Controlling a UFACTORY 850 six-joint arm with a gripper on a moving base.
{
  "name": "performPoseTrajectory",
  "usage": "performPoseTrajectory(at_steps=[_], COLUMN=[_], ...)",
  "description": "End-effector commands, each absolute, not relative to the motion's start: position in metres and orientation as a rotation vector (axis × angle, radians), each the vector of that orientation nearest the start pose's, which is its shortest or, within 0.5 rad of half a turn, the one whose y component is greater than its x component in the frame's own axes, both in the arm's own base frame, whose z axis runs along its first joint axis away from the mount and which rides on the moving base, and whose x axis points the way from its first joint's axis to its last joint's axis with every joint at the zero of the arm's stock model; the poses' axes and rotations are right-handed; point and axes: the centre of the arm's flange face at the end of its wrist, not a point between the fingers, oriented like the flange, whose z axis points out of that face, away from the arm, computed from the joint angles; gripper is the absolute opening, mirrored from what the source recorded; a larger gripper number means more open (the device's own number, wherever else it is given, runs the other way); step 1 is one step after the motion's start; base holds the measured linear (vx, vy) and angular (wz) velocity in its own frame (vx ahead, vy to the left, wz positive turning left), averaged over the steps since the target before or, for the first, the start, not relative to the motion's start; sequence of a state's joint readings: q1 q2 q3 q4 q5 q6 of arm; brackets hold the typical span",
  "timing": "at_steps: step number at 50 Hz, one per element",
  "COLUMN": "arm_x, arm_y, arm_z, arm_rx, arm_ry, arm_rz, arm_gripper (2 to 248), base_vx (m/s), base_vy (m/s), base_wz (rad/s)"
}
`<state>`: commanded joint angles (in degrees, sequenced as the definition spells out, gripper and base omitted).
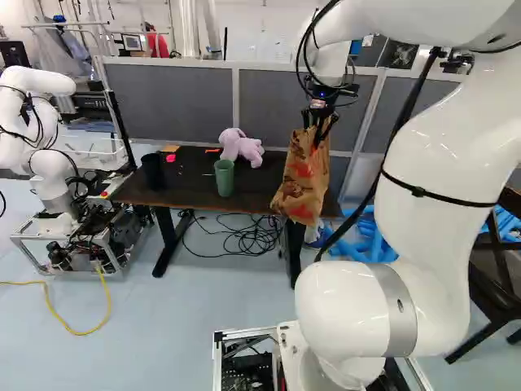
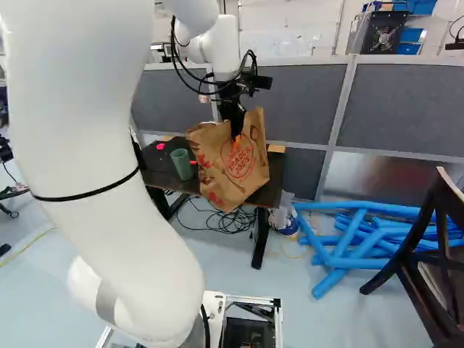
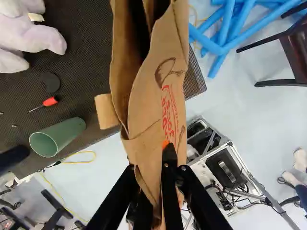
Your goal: Pick up the bag on the ground and place it on the table
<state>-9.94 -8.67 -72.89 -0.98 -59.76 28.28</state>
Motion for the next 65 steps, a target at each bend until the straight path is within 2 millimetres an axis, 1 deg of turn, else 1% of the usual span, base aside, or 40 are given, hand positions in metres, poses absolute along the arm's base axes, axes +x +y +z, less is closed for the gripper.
performPoseTrajectory(at_steps=[9,14,35,53,60,65], arm_x=[0.521,0.531,0.578,0.622,0.633,0.636], arm_y=[-0.092,-0.093,-0.099,-0.102,-0.102,-0.103], arm_z=[0.609,0.605,0.574,0.547,0.537,0.534], arm_rx=[-2.972,-2.973,-2.981,-2.971,-2.972,-2.973], arm_ry=[1.014,1.013,1.008,0.993,0.99,0.989], arm_rz=[-0.135,-0.127,-0.084,-0.175,-0.174,-0.172], arm_gripper=[21,21,21,21,21,21], base_vx=[0.0,0.0,0.0,0.0,0.0,0.0], base_vy=[0.0,0.0,0.0,0.0,0.0,0.0], base_wz=[0.0,0.0,0.0,0.0,0.0,0.0])
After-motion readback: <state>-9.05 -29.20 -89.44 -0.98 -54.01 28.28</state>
